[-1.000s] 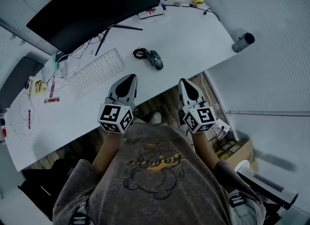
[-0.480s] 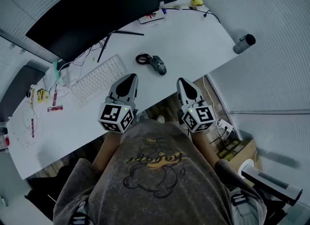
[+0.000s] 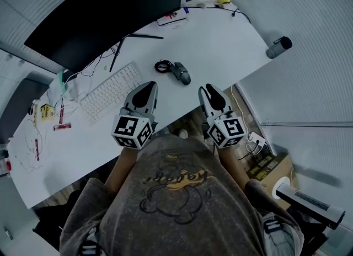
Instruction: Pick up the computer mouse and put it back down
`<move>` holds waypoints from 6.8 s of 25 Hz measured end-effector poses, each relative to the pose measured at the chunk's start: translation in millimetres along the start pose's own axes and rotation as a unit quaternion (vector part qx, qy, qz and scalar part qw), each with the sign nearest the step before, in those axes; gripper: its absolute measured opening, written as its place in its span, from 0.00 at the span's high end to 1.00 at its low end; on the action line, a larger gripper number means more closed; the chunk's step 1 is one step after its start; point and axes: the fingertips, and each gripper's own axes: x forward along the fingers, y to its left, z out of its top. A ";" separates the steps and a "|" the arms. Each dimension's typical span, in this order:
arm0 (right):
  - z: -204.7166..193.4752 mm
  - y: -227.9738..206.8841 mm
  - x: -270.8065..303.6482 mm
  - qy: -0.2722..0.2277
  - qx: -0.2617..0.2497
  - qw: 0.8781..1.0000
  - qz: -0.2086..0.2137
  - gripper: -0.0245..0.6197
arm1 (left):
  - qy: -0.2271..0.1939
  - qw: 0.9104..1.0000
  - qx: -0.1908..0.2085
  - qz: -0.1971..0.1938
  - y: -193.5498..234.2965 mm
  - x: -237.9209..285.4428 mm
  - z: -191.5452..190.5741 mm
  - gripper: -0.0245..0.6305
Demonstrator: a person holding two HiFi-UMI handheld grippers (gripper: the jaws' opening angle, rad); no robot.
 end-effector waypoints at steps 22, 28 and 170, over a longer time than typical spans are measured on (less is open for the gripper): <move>-18.4 17.4 53.5 0.058 -0.004 0.996 0.062 0.35 | 0.006 1.000 -0.002 0.003 23.8 7.1 4.1 0.93; -42.8 7.2 82.4 0.090 -0.019 0.994 0.062 0.30 | 0.011 1.000 -0.006 0.007 32.6 11.2 1.4 0.93; -99.7 -112.2 87.4 0.172 -0.083 0.978 -0.082 0.50 | 0.044 0.999 -0.016 -0.011 27.5 57.1 -17.3 0.93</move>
